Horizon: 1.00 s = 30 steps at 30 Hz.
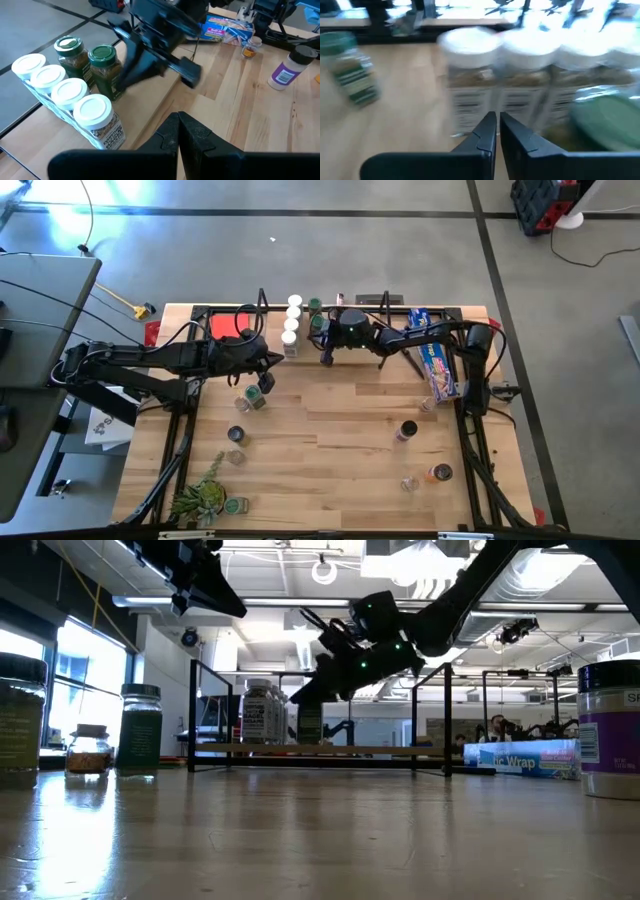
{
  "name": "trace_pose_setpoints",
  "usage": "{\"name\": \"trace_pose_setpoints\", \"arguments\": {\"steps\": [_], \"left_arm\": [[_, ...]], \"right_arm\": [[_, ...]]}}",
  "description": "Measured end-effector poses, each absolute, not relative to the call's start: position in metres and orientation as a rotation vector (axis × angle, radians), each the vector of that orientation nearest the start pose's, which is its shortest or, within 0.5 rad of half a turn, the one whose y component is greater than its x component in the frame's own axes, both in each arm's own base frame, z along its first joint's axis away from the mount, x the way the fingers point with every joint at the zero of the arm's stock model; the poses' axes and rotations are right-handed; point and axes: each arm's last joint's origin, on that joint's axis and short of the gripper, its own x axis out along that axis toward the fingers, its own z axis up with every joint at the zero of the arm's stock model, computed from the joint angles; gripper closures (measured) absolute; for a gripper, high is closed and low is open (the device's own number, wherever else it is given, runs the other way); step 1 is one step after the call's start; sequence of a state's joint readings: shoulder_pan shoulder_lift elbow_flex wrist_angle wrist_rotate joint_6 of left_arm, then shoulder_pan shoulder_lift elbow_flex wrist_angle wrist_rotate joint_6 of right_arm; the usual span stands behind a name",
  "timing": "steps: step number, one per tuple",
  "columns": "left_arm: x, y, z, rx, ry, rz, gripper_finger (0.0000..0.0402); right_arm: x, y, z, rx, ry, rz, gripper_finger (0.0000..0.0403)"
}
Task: Shelf spices
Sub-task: Put the bottom right green seasoning bottle on the shelf aligned with the other green seasoning bottle
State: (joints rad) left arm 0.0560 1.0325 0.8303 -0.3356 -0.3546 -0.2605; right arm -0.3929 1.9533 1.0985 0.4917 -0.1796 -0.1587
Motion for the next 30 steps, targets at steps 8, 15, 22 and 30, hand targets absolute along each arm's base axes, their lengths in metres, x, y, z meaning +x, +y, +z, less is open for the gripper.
{"name": "trace_pose_setpoints", "arguments": {"steps": [8, 15, 22, 30], "left_arm": [[0.217, 0.022, 0.291, -0.171, 0.481, 0.465, 0.0401], [0.217, 0.022, 0.291, -0.170, 0.480, 0.466, 0.0401], [0.217, 0.022, 0.291, -0.170, 0.478, 0.467, 0.0401], [0.217, 0.022, 0.291, -0.171, 0.476, 0.465, 0.0401]], "right_arm": [[0.369, -0.141, 0.173, -0.006, 0.612, -0.239, 0.0387], [0.357, -0.158, 0.164, 0.080, 0.694, -0.401, 0.0387], [0.361, -0.167, 0.171, 0.043, 0.596, -0.410, 0.0387], [0.360, -0.174, 0.170, 0.024, 0.577, -0.423, 0.0387]]}}
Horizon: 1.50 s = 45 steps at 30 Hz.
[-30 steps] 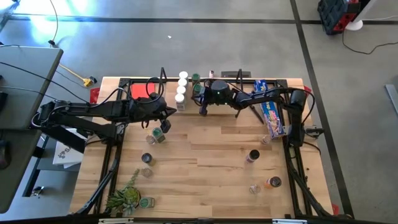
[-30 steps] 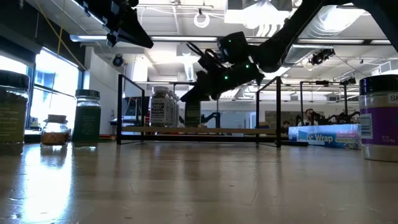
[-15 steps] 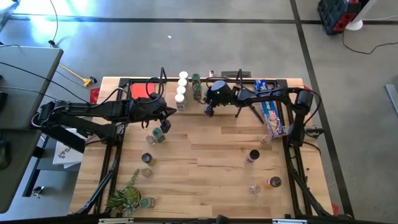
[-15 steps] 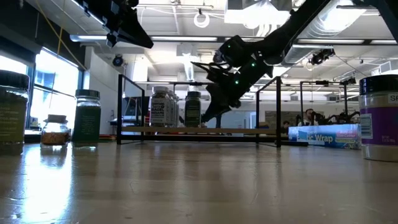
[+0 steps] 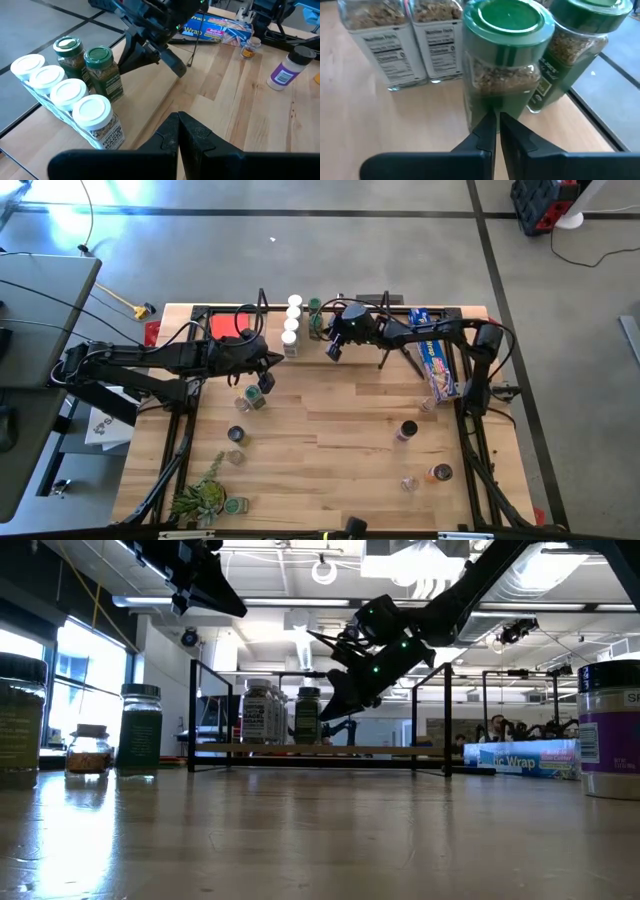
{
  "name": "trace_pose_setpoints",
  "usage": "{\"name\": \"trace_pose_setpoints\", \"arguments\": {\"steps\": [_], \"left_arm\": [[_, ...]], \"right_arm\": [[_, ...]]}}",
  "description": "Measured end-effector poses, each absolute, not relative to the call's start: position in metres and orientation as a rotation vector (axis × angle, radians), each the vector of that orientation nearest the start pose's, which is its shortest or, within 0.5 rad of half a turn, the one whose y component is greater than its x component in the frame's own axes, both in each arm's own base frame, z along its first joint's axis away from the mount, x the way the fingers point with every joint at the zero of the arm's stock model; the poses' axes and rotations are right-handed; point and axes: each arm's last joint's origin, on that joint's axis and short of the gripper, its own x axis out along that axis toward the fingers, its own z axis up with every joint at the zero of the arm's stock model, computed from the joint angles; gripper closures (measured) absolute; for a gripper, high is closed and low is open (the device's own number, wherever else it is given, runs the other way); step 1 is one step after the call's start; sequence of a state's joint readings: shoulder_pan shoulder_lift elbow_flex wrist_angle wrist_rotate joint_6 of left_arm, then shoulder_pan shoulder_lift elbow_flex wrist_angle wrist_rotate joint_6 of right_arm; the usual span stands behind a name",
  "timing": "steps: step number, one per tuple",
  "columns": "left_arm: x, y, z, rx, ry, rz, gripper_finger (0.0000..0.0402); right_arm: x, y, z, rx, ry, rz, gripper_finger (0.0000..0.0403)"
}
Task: Shelf spices
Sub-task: Put the bottom right green seasoning bottle on the shelf aligned with the other green seasoning bottle
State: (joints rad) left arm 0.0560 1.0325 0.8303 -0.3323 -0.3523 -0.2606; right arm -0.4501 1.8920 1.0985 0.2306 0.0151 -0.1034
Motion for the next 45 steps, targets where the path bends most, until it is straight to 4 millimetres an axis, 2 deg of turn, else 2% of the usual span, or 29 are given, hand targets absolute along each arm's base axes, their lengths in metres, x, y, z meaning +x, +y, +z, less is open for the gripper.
{"name": "trace_pose_setpoints", "arguments": {"steps": [7, 18, 23, 28, 31, 39, 45], "left_arm": [[0.218, 0.022, 0.292, -0.172, 0.475, 0.464, 0.0401], [0.218, 0.022, 0.292, -0.172, 0.475, 0.464, 0.0401], [0.217, 0.022, 0.291, -0.172, 0.476, 0.464, 0.0401], [0.217, 0.022, 0.291, -0.171, 0.477, 0.465, 0.0401], [0.218, 0.022, 0.291, -0.171, 0.475, 0.465, 0.0401], [0.217, 0.022, 0.291, -0.170, 0.476, 0.466, 0.0401], [0.217, 0.022, 0.291, -0.169, 0.476, 0.468, 0.0401]], "right_arm": [[0.358, -0.185, 0.166, 0.017, 0.559, -0.448, 0.0387], [0.354, -0.194, 0.171, -0.023, 0.533, -0.496, 0.0387], [0.352, -0.183, 0.185, -0.005, 0.551, -0.520, 0.0387], [0.354, -0.163, 0.181, 0.101, 0.612, -0.298, 0.0387], [0.360, -0.157, 0.174, 0.074, 0.615, -0.257, 0.0387], [0.370, -0.163, 0.157, 0.053, 0.572, -0.324, 0.0387], [0.371, -0.164, 0.157, 0.038, 0.550, -0.356, 0.0387]]}}
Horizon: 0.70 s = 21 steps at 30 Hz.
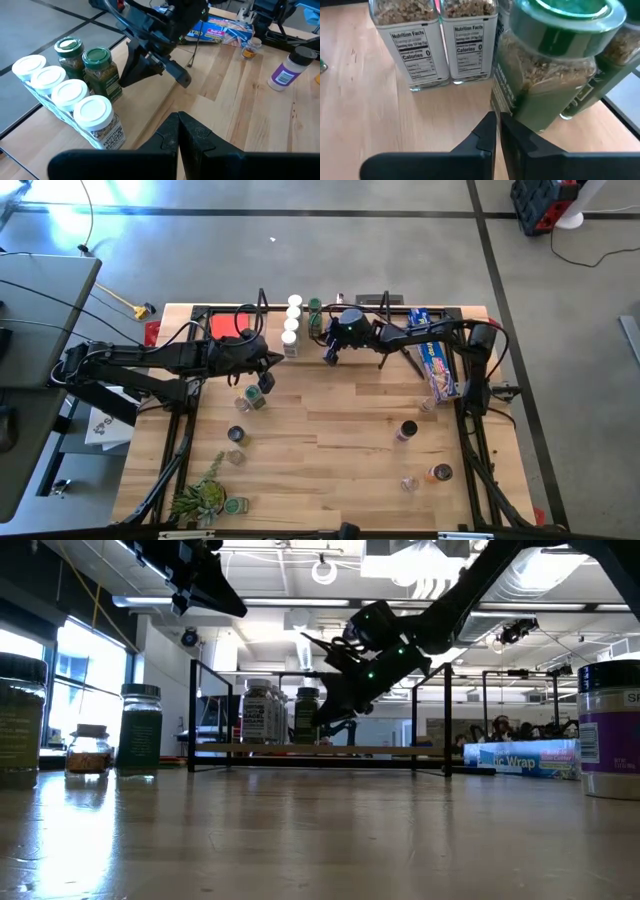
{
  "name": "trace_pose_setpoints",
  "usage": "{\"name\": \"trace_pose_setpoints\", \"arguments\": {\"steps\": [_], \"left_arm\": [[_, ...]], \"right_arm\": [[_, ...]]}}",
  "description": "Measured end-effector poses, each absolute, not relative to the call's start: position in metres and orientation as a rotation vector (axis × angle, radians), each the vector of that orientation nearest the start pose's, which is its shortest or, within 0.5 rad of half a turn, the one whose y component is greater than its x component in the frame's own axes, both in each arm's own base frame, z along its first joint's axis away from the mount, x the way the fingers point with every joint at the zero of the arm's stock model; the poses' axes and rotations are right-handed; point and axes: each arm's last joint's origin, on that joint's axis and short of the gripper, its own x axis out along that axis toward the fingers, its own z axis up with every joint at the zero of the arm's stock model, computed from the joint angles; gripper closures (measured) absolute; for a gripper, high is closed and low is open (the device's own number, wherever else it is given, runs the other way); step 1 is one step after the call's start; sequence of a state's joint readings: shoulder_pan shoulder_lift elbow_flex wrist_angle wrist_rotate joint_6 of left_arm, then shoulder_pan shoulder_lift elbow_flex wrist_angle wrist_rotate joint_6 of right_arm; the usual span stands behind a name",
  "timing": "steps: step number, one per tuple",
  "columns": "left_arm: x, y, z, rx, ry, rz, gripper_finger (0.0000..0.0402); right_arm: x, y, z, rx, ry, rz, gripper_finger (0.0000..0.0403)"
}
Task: Shelf spices
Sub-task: Put the bottom right green seasoning bottle on the shelf aligned with the other green seasoning bottle
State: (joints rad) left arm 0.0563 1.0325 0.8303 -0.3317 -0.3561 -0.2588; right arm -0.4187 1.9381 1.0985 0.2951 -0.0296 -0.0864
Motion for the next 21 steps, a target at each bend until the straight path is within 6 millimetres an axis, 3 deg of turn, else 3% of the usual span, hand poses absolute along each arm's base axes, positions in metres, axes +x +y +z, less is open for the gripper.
{"name": "trace_pose_setpoints", "arguments": {"steps": [21], "left_arm": [[0.2173, 0.0228, 0.2915, -0.163, 0.473, 0.484, 0.0401]], "right_arm": [[0.3733, -0.1666, 0.1626, 0.032, 0.490, -0.408, 0.0387]]}}
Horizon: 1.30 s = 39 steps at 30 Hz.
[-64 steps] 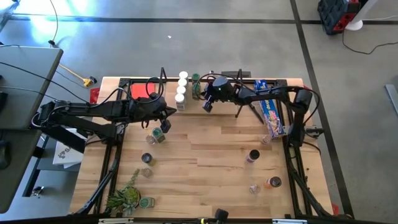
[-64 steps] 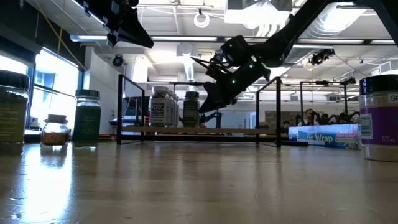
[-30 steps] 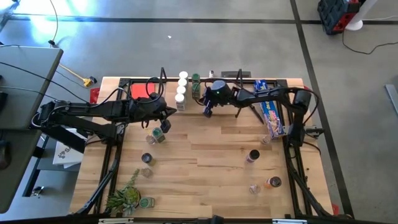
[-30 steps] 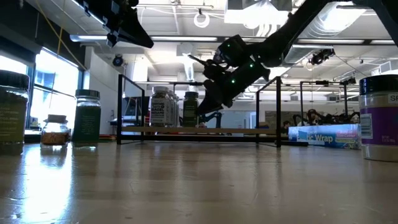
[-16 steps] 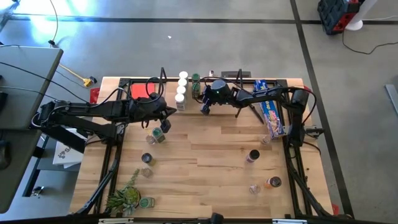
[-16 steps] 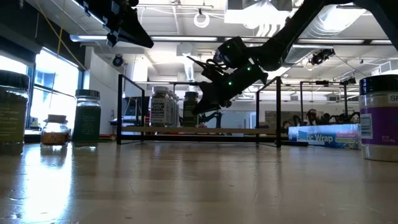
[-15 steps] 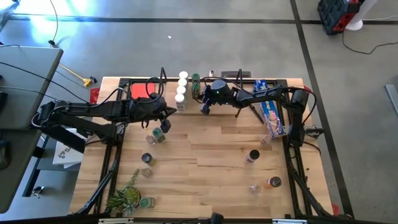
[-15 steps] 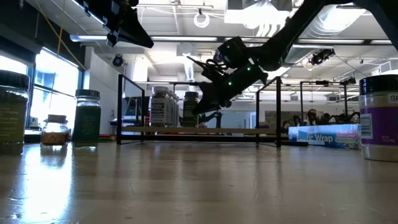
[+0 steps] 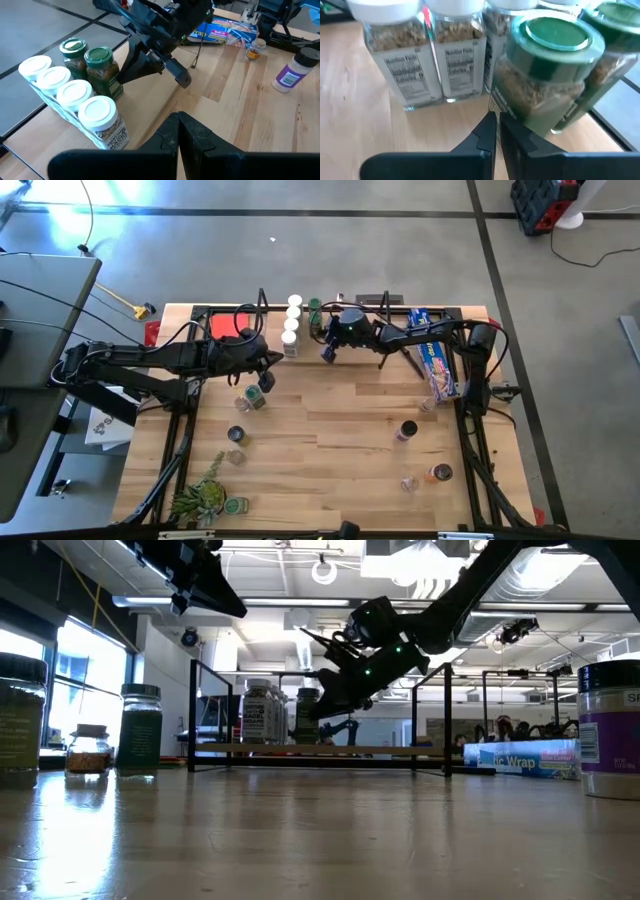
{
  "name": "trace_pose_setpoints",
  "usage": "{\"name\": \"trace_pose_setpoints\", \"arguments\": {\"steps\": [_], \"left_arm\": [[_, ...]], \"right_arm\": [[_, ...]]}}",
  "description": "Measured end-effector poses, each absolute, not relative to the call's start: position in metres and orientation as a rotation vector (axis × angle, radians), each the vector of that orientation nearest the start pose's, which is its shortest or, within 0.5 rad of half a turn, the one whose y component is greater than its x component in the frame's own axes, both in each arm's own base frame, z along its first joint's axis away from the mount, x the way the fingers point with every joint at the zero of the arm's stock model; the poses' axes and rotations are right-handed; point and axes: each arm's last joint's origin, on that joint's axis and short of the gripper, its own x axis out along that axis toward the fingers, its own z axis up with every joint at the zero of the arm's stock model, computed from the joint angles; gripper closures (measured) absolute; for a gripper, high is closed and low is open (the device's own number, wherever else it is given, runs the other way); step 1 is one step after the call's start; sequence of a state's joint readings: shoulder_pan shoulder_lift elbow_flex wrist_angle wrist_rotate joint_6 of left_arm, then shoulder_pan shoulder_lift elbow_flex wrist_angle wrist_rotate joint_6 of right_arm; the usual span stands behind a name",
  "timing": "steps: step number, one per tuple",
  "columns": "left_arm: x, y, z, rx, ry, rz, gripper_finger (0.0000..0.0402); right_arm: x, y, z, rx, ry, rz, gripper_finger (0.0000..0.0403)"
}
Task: Shelf spices
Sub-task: Put the bottom right green seasoning bottle on the shelf aligned with the other green seasoning bottle, then put the top green seasoning bottle on the shelf aligned with the other green seasoning bottle
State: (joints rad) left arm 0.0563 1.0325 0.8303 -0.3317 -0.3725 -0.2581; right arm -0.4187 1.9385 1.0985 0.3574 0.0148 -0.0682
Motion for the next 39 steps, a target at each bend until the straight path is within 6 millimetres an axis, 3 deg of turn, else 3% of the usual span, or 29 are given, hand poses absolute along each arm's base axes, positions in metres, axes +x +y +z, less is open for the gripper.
{"name": "trace_pose_setpoints", "arguments": {"steps": [6, 24, 30, 39], "left_arm": [[0.217, 0.023, 0.292, -0.164, 0.473, 0.484, 0.0401], [0.217, 0.023, 0.292, -0.165, 0.473, 0.485, 0.0401], [0.217, 0.023, 0.291, -0.164, 0.482, 0.483, 0.0401], [0.216, 0.022, 0.288, -0.160, 0.521, 0.451, 0.0401]], "right_arm": [[0.377, -0.160, 0.164, 0.029, 0.473, -0.334, 0.0387], [0.378, -0.164, 0.170, -0.004, 0.409, -0.374, 0.0387], [0.385, -0.135, 0.190, -0.064, 0.367, -0.279, 0.0387], [0.378, -0.065, 0.237, -0.201, 0.377, -0.153, 0.0387]]}}
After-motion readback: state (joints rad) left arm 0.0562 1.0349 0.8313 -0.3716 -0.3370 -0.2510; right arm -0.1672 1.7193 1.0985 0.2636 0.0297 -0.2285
